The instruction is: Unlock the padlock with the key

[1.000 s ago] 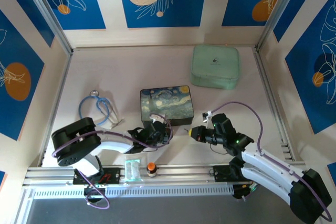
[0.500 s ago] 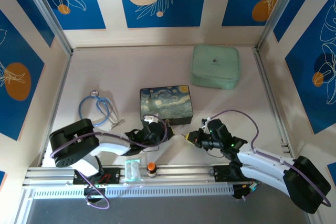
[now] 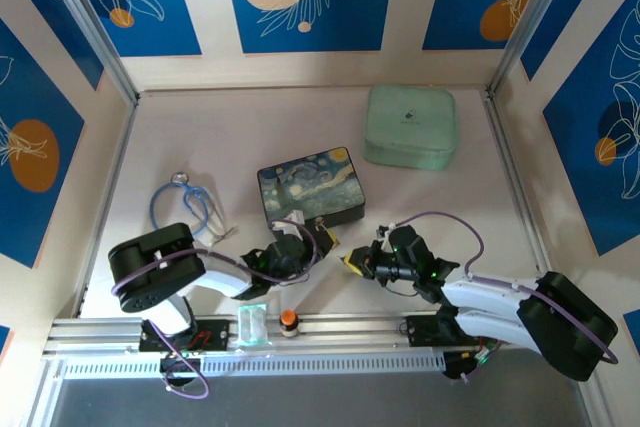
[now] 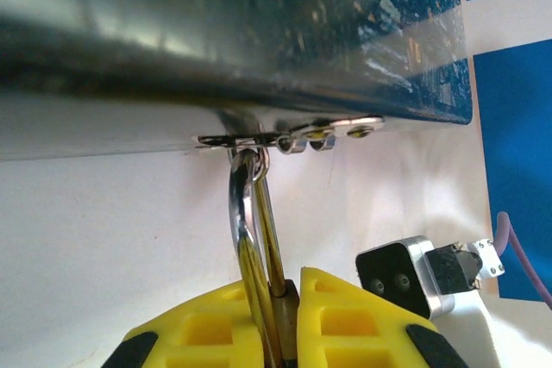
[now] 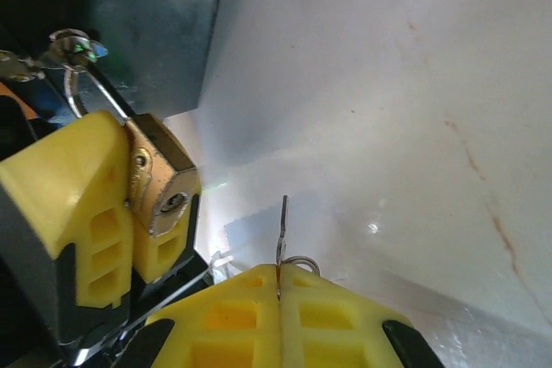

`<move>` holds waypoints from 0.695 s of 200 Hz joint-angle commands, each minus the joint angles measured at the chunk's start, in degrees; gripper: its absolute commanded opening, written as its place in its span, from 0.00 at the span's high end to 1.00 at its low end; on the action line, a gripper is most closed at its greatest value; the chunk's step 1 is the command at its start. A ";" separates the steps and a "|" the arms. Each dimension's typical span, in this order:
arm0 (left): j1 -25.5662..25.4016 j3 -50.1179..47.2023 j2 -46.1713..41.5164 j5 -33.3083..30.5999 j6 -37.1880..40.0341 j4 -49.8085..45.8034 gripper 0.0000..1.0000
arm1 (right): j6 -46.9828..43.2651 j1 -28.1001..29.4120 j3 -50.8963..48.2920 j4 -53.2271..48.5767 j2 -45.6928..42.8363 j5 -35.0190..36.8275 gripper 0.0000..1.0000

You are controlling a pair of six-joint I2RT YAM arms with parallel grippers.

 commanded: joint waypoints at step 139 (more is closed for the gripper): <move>0.28 3.92 -8.70 2.02 -10.67 -21.60 1.00 | 12.65 8.20 0.71 2.82 -2.02 14.64 1.00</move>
